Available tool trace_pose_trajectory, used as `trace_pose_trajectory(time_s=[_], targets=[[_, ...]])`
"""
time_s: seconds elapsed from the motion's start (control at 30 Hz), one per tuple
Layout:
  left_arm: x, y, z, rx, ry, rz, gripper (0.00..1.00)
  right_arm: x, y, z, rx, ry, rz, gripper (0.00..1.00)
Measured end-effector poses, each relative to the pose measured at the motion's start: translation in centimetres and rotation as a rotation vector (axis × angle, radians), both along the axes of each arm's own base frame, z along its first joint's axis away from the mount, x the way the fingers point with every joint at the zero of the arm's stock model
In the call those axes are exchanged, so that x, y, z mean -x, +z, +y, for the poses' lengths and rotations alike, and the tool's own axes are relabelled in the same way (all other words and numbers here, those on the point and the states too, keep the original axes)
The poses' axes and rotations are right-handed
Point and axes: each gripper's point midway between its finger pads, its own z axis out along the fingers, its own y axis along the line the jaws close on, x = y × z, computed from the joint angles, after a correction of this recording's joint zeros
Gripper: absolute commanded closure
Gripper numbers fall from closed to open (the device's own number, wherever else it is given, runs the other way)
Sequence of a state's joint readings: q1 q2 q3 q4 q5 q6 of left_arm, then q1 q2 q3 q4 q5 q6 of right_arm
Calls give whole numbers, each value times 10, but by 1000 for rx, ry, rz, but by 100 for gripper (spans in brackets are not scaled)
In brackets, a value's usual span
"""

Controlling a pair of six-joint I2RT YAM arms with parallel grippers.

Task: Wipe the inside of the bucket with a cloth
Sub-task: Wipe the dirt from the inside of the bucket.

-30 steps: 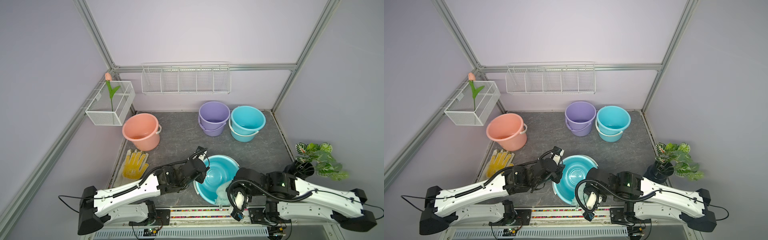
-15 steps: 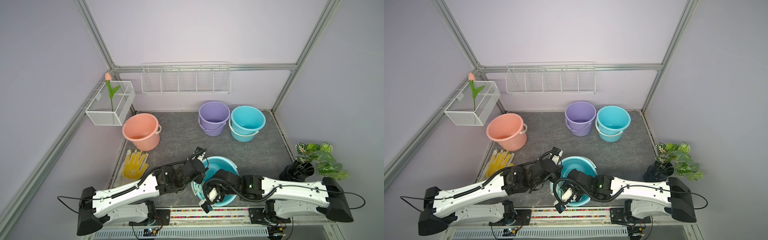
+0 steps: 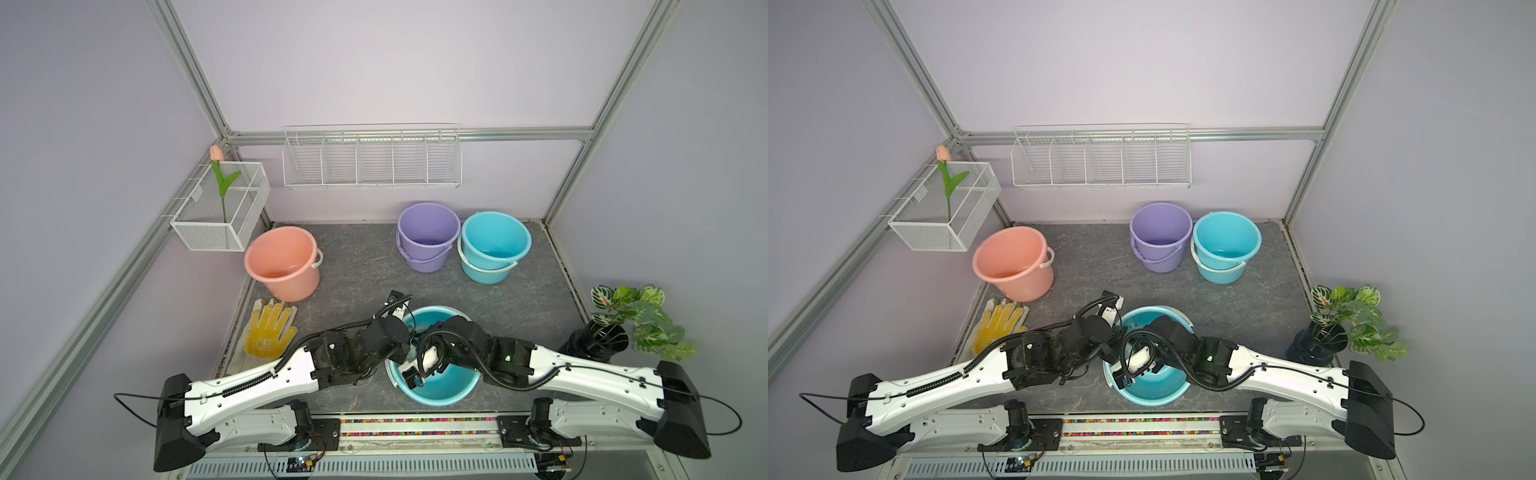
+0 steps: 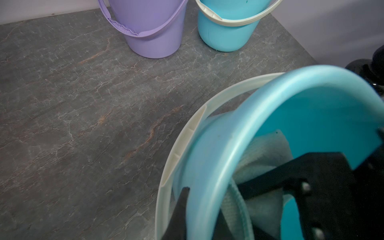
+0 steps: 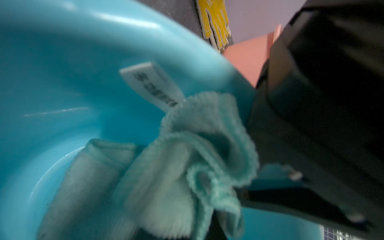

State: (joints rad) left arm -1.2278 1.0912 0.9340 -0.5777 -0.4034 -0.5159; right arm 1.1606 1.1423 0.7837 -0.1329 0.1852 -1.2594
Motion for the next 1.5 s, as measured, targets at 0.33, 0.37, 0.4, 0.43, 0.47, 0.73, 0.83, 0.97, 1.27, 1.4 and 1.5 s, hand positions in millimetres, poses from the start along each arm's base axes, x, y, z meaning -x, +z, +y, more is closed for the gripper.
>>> trace_pose_trajectory(time_s=[0.33, 0.37, 0.4, 0.43, 0.47, 0.73, 0.83, 0.97, 1.27, 1.4, 1.5], targets=[[0, 2, -3, 16, -3, 2, 100, -16, 30, -54, 88, -100, -95, 93], [0, 2, -3, 15, -3, 2, 100, -15, 29, -59, 106, -107, -94, 93], [0, 2, -3, 16, -4, 3, 100, -14, 28, -65, 125, -113, -94, 93], [0, 2, -3, 18, -3, 2, 100, -12, 28, -71, 141, -116, -90, 93], [0, 2, -4, 20, -3, 0, 100, -9, 28, -76, 155, -114, -86, 94], [0, 2, -5, 19, -5, 1, 100, 33, 32, -108, 219, -36, 32, 93], [0, 1, -4, 16, -5, 2, 100, 54, 22, -115, 243, 16, 122, 94], [1, 0, -5, 13, -7, 3, 100, 78, 17, -115, 222, 75, 234, 93], [2, -7, -3, -20, -11, 12, 100, 111, -9, -83, 108, 155, 473, 93], [2, -8, -3, -24, -11, 14, 100, 112, -16, -56, 26, 148, 548, 93], [2, -8, -3, -25, -11, 14, 100, 107, -17, -35, -46, 132, 580, 93]])
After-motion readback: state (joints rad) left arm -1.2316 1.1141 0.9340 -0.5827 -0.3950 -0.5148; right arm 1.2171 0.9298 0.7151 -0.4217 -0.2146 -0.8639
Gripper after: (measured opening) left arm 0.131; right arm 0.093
